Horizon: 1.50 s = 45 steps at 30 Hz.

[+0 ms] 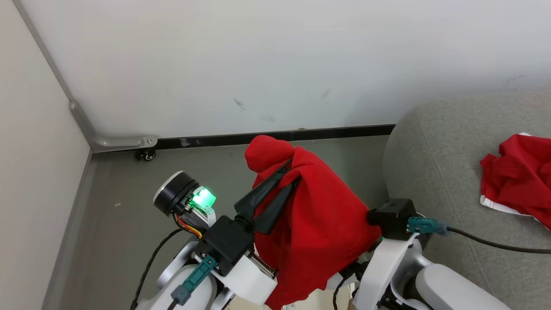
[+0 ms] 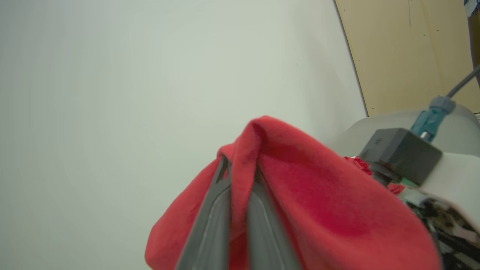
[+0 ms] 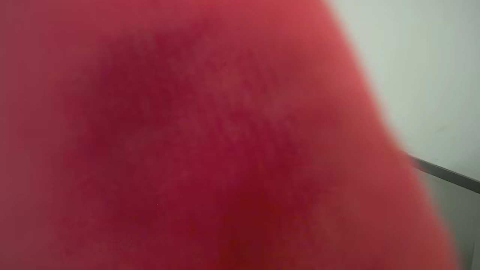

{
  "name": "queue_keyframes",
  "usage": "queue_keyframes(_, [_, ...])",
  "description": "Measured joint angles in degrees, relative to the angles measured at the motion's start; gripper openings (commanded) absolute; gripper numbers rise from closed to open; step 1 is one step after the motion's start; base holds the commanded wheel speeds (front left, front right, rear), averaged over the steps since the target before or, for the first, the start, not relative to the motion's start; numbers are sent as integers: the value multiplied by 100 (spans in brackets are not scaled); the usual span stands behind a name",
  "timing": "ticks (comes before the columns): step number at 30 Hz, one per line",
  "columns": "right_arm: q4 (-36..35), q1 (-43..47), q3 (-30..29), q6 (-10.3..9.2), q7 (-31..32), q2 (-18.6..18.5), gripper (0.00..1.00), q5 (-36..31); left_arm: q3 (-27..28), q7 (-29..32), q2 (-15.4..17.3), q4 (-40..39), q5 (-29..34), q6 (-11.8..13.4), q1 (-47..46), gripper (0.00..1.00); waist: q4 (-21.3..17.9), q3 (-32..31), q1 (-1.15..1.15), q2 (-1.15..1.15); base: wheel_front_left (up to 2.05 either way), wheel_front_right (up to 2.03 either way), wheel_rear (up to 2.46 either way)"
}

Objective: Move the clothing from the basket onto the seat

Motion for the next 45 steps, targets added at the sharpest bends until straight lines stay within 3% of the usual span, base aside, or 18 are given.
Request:
queue_keyframes(1, [18,-19,49,1,-3,-1,31,0,3,0,-8,16,-49,-2,1,0,6,4,0,0,0,0,0])
queue_keyframes(3, [51,-59,121,0,-45,-7,0,-1,34,0,-24,87,-123,-2,4,0,11,11,0,0,0,0,0])
queue_keyframes(24, [120,60,-141,1,-820,-289,0,230,541,0,109,1302,-668,-2,338,0,-293,6,0,0,0,0,0])
queue_keyframes(25, [97,72,-164,1,-858,-287,0,253,557,0,100,1344,-708,-3,355,2,-315,6,0,0,0,0,0])
queue_keyframes(27, [68,78,-214,1,-921,-285,0,363,581,0,94,1405,-744,-3,363,26,-356,7,0,0,0,0,0])
queue_keyframes(29, [41,80,-296,1,-990,-280,0,434,611,0,86,1458,-799,-7,365,36,-391,9,0,0,0,0,0])
queue_keyframes(31, [30,81,-379,1,-1044,-286,0,465,628,0,69,1504,-845,-49,366,56,-422,11,0,0,0,0,0])
queue_keyframes(32, [29,82,-424,1,-1065,-294,0,470,643,0,45,1521,-888,-49,376,74,-436,13,0,0,0,0,0])
queue_keyframes(33, [29,82,-469,1,-1070,-307,0,479,652,0,23,1529,-948,-51,394,100,-448,15,0,0,0,0,0])
queue_keyframes(45, [90,130,-1113,1,-1346,-481,0,539,895,0,-151,1557,-1215,-48,599,100,-554,25,0,0,0,0,0])
